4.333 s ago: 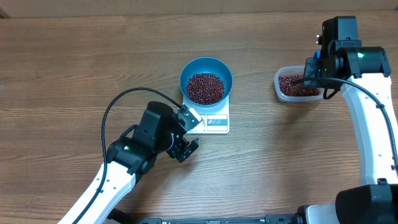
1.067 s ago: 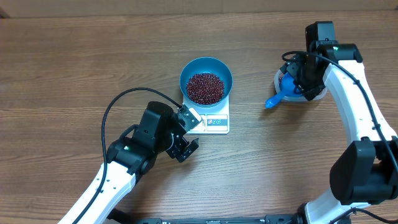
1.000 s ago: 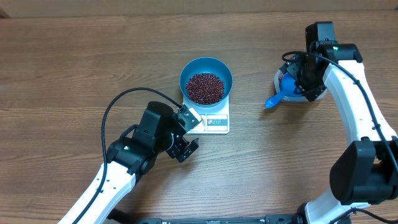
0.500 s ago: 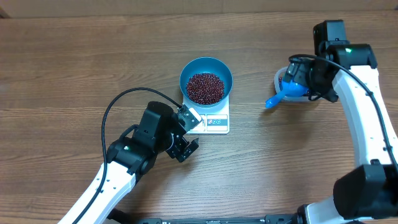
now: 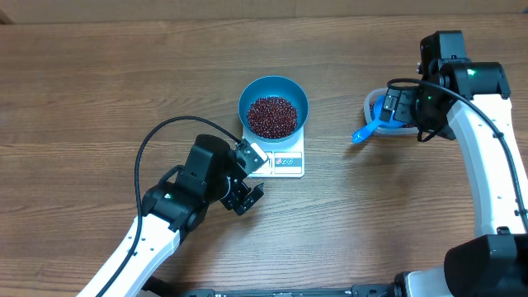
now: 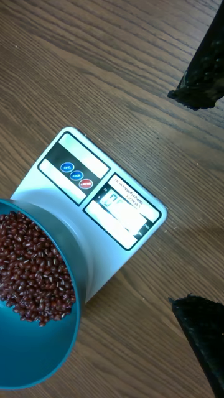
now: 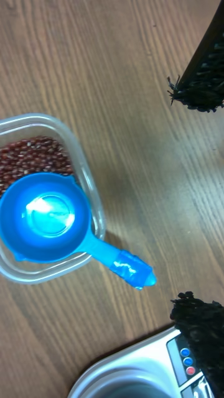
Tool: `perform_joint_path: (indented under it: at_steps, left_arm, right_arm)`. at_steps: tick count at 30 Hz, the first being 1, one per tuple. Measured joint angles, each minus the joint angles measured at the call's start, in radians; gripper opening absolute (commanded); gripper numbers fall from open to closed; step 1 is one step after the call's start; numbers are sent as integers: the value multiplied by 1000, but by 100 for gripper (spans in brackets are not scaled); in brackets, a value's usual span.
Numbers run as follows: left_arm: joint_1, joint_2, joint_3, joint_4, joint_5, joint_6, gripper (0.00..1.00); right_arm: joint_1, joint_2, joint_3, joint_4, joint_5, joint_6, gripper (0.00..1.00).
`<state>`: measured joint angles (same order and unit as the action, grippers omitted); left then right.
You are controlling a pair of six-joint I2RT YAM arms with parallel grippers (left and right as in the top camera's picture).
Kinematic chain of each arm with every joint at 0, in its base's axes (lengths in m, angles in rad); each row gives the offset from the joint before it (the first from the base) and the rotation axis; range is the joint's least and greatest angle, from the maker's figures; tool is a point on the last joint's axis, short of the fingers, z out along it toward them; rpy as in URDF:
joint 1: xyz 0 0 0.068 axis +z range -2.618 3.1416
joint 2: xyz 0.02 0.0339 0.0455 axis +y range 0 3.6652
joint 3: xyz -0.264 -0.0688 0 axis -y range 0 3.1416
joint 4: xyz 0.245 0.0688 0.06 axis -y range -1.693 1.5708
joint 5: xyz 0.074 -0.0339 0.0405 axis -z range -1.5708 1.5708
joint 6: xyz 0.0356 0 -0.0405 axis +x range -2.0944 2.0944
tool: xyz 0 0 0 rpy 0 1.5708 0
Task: Scoop item into bowl and weigh 150g on scale
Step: 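Release the scoop into the tub and open the right gripper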
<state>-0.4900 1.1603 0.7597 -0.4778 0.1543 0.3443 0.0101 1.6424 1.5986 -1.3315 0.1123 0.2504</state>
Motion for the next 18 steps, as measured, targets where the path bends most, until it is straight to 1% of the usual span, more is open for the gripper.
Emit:
perform_joint_path:
  at_steps: [18]
  left_arm:
    - [0,0,0,0,0,0,100]
  right_arm:
    - [0,-1,0,15,-1,-6,100]
